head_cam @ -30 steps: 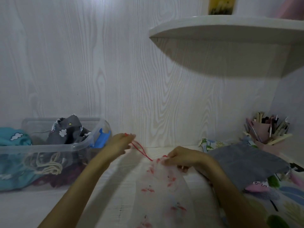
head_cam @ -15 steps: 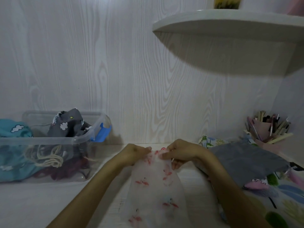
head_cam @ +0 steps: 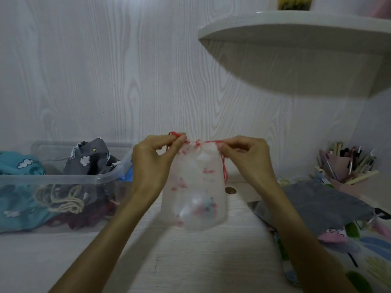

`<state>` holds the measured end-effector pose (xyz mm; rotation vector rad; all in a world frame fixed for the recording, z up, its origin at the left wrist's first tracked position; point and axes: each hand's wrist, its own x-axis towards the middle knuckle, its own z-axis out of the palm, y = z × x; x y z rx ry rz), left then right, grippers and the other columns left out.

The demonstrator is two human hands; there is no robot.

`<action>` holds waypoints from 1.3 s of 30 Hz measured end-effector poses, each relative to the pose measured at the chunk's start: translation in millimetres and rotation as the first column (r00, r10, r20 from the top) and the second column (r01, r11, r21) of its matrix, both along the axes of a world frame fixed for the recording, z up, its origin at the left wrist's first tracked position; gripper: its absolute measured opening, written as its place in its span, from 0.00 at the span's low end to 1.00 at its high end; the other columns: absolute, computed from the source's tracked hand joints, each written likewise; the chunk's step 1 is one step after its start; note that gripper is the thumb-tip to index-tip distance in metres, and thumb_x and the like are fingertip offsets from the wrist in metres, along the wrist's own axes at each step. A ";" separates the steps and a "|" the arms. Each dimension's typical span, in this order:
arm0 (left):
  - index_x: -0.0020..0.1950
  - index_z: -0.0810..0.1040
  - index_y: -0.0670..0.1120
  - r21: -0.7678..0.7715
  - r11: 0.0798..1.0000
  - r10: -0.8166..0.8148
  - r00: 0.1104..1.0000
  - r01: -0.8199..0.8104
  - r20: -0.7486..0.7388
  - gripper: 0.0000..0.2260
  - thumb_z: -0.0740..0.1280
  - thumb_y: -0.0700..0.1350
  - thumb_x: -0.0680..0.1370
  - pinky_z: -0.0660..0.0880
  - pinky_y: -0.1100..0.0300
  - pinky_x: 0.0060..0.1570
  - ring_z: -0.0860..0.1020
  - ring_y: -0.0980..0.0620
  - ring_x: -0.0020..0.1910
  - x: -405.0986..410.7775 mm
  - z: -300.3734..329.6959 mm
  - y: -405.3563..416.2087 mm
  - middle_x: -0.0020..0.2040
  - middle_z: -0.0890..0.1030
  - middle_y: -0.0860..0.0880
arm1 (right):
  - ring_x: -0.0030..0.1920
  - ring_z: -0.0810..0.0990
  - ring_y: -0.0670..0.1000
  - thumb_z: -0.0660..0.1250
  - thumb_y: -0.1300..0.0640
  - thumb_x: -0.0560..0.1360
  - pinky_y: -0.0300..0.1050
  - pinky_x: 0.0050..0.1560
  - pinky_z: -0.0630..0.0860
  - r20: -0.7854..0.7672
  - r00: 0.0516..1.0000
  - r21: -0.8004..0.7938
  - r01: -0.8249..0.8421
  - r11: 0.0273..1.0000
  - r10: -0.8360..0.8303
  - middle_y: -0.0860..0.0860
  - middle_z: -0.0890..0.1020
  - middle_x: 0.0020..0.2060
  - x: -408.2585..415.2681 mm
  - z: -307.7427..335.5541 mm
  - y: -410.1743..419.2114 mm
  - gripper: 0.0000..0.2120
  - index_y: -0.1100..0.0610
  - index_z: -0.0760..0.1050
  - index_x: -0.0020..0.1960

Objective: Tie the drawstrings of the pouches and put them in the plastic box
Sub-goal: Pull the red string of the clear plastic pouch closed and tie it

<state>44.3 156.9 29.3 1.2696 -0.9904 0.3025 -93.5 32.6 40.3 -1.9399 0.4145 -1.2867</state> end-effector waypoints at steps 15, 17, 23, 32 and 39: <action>0.50 0.84 0.48 0.435 0.895 -0.160 0.982 0.102 0.098 0.08 0.67 0.47 0.76 0.73 0.63 0.57 0.78 0.60 0.54 8.9 -8.2 -7.6 0.52 0.83 0.54 | 0.39 0.82 0.46 0.74 0.57 0.69 0.41 0.47 0.79 -0.659 0.749 -0.181 -0.074 0.981 -0.066 0.49 0.85 0.38 15.1 -33.7 -1.9 0.05 0.54 0.85 0.45; 0.55 0.83 0.48 0.377 0.919 -0.178 0.975 0.116 0.135 0.09 0.66 0.45 0.77 0.72 0.69 0.56 0.77 0.62 0.56 2.2 -7.2 -8.2 0.54 0.83 0.54 | 0.38 0.82 0.47 0.74 0.56 0.69 0.43 0.47 0.79 -0.676 0.736 -0.168 -0.100 0.981 -0.040 0.49 0.85 0.36 16.7 -34.0 1.3 0.05 0.55 0.85 0.44; 0.51 0.80 0.49 0.302 0.836 -0.435 0.888 0.459 -0.146 0.10 0.59 0.42 0.81 0.79 0.63 0.38 0.83 0.59 0.46 -9.1 -0.7 -4.2 0.43 0.85 0.54 | 0.35 0.80 0.46 0.74 0.56 0.70 0.41 0.44 0.78 -0.710 0.705 -0.147 -0.156 0.977 0.006 0.44 0.81 0.30 16.1 -29.7 1.5 0.05 0.57 0.85 0.43; 0.54 0.82 0.39 0.666 0.617 -0.386 0.899 0.419 -0.208 0.09 0.65 0.37 0.77 0.68 0.77 0.29 0.76 0.67 0.27 4.9 -17.5 -7.1 0.34 0.82 0.59 | 0.38 0.78 0.36 0.70 0.53 0.73 0.29 0.44 0.70 -0.833 0.489 0.137 -0.276 0.951 0.261 0.43 0.83 0.37 -22.4 0.7 -13.0 0.06 0.53 0.84 0.48; 0.47 0.82 0.41 0.867 0.433 -0.537 0.843 0.246 0.029 0.10 0.61 0.41 0.79 0.70 0.61 0.45 0.73 0.53 0.39 -6.3 -43.0 -21.1 0.42 0.81 0.45 | 0.32 0.70 0.39 0.56 0.51 0.81 0.34 0.44 0.65 -0.775 0.583 0.110 -0.257 0.960 0.245 0.47 0.73 0.31 -32.8 18.3 -8.2 0.18 0.52 0.77 0.36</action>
